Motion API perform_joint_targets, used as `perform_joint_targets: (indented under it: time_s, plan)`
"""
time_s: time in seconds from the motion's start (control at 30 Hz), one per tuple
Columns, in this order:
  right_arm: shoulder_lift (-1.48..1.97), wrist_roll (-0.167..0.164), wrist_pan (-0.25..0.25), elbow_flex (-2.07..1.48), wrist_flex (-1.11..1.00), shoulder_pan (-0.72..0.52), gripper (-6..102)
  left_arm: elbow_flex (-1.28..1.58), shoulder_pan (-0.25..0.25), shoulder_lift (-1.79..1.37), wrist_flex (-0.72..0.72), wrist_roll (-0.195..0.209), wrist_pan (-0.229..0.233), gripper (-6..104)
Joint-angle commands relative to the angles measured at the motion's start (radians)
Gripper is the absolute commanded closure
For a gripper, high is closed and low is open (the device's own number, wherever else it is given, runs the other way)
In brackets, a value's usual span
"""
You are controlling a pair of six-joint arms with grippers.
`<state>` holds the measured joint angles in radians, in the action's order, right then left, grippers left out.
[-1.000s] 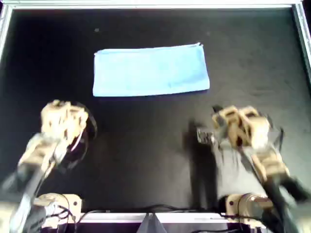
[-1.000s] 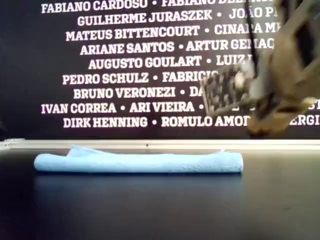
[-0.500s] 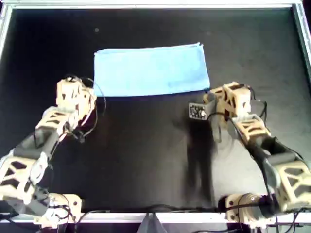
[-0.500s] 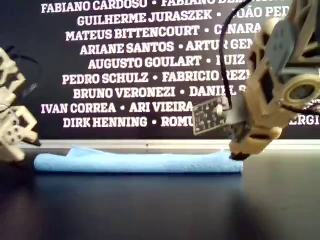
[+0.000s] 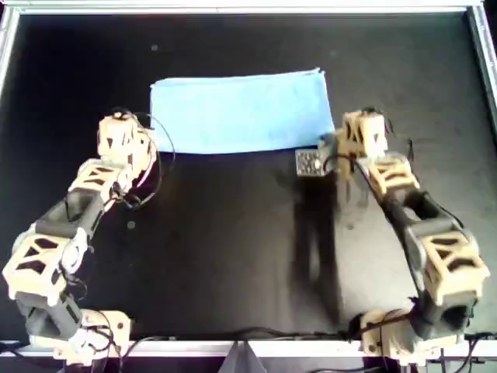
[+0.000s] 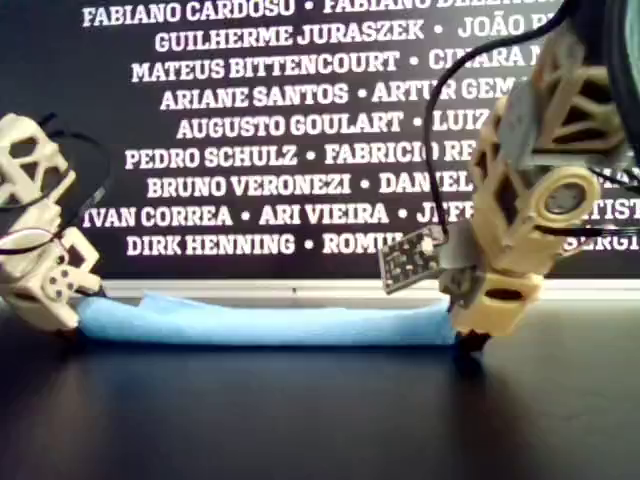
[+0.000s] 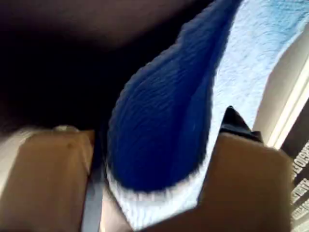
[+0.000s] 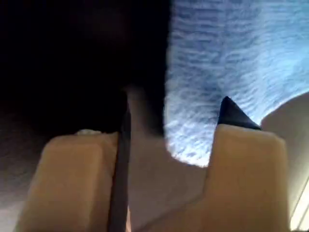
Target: Fold a cloth
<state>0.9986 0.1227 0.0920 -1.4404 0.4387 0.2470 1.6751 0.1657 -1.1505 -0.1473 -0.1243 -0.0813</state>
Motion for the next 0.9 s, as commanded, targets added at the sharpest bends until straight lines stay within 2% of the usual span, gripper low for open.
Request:
perform_joint_targets:
  time_s: [0.0, 0.47, 0.57, 0.7, 0.87]
  plan:
    - [-0.008, 0.006, 0.008, 0.144, 0.064, 0.000, 21, -0.038, 0.025, 0.003, 0.018, 0.003, 0.005, 15]
    - [-0.078, -0.006, 0.009, 0.270, 0.071, -0.008, 21, -0.037, 0.028, 0.017, 0.018, -0.011, -0.014, 15]
    - [-0.080, -0.009, 0.009, 0.272, 0.071, -0.003, 25, -0.026, 0.028, 0.009, 0.017, -0.012, -0.014, 17]
    - [-0.098, -0.008, 0.009, 0.275, 0.071, -0.008, 38, -0.028, 0.028, 0.003, 0.017, -0.012, -0.015, 31]
    - [-0.098, 0.006, 0.009, 0.281, 0.069, -0.012, 60, -0.040, 0.028, -0.002, 0.018, -0.009, -0.017, 63]
